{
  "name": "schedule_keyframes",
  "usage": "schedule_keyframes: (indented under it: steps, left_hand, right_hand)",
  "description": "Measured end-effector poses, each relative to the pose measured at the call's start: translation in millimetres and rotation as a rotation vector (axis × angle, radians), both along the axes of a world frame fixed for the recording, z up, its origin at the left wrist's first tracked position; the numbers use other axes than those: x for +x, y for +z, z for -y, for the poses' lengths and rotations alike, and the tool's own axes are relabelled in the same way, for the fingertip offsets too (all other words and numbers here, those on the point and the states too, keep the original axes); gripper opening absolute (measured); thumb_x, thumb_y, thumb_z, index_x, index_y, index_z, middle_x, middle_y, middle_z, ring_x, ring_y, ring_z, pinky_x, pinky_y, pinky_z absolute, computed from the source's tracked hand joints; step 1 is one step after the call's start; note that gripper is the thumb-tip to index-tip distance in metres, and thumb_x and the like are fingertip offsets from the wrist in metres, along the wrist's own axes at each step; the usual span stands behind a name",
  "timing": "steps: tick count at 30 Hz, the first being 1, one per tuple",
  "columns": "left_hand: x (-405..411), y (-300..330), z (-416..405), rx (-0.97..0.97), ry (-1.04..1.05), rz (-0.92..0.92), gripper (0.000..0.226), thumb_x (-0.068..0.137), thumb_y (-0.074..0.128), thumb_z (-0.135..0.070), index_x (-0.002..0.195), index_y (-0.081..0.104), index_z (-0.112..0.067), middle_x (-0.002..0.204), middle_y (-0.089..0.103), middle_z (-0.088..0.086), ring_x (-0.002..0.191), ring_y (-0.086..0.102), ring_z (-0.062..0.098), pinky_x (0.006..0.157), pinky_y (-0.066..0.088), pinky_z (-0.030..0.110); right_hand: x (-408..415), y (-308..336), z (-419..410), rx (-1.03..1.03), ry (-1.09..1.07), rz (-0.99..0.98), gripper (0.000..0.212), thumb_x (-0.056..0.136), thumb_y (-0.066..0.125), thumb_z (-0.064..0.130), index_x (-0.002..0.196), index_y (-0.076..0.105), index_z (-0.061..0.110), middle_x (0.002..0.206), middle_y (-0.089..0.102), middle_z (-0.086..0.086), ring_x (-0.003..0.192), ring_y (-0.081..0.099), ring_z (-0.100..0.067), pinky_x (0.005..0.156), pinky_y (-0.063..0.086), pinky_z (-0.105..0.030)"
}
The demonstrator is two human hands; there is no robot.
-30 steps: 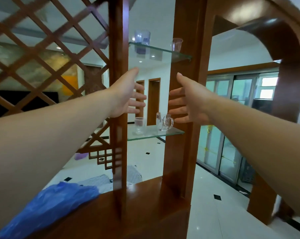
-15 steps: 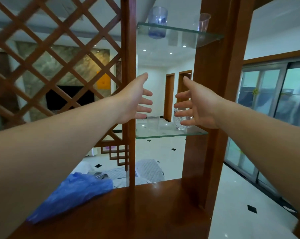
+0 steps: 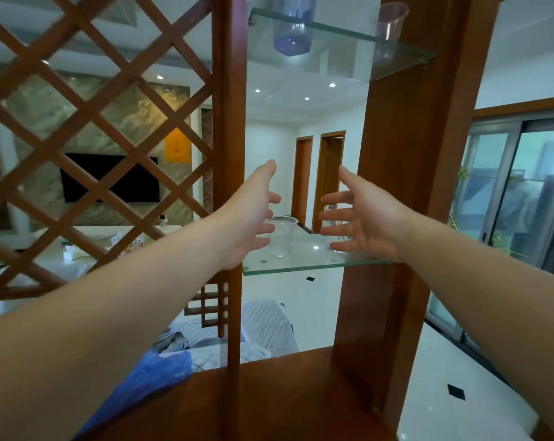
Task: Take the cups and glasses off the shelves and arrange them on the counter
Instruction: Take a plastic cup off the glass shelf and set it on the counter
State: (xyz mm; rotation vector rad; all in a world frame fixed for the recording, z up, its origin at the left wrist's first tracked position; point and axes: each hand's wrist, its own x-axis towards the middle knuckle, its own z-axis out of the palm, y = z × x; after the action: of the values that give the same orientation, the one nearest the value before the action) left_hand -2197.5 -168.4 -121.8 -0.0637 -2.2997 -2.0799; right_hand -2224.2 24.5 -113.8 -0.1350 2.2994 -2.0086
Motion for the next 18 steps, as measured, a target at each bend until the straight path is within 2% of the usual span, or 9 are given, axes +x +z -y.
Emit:
schedule_keyframes:
  steps: [5, 11, 16, 18]
  left_hand:
    - [-13.9, -18.3, -1.3, 0.038, 0.014, -0.003, 0.075, 0.099, 0.030, -0.073, 0.150, 0.048, -0.021, 0.163, 0.039, 0.010, 0.149, 0.039, 0.033, 0.123, 0.030, 0.056]
    - [-24.3, -36.6, -4.7, 0.107, 0.046, 0.014, 0.075, 0.099, 0.030, -0.072, 0.156, 0.041, -0.026, 0.168, 0.034, 0.006, 0.153, 0.032, 0.031, 0.126, 0.023, 0.055]
    - [-33.5, -42.2, -13.5, 0.195, 0.119, 0.058, 0.084, 0.094, 0.034, -0.077, 0.162, 0.028, -0.028, 0.172, 0.026, 0.005, 0.157, 0.025, 0.028, 0.128, 0.016, 0.055]
    - [-36.5, -41.4, -19.0, 0.214, 0.176, 0.069, 0.095, 0.086, 0.040, -0.082, 0.164, 0.025, -0.030, 0.171, 0.027, 0.003, 0.157, 0.027, 0.027, 0.127, 0.016, 0.054]
  right_hand:
    - [-21.2, -20.2, 1.4, -0.012, 0.011, 0.005, 0.073, 0.098, 0.039, 0.072, 0.146, 0.055, 0.020, 0.145, 0.060, -0.012, 0.121, 0.062, -0.036, 0.106, 0.050, -0.055]
    - [-37.6, -35.4, 0.5, -0.035, 0.059, 0.011, 0.074, 0.099, 0.036, 0.071, 0.150, 0.050, 0.020, 0.151, 0.056, -0.011, 0.134, 0.057, -0.037, 0.115, 0.044, -0.055]
    - [-57.9, -43.2, -6.0, -0.043, 0.138, -0.005, 0.074, 0.098, 0.037, 0.072, 0.150, 0.050, 0.021, 0.150, 0.058, -0.008, 0.134, 0.058, -0.033, 0.117, 0.042, -0.052]
    - [-66.4, -45.9, -8.5, -0.046, 0.174, -0.006, 0.075, 0.097, 0.038, 0.073, 0.151, 0.050, 0.021, 0.149, 0.059, -0.007, 0.133, 0.059, -0.031, 0.117, 0.042, -0.052]
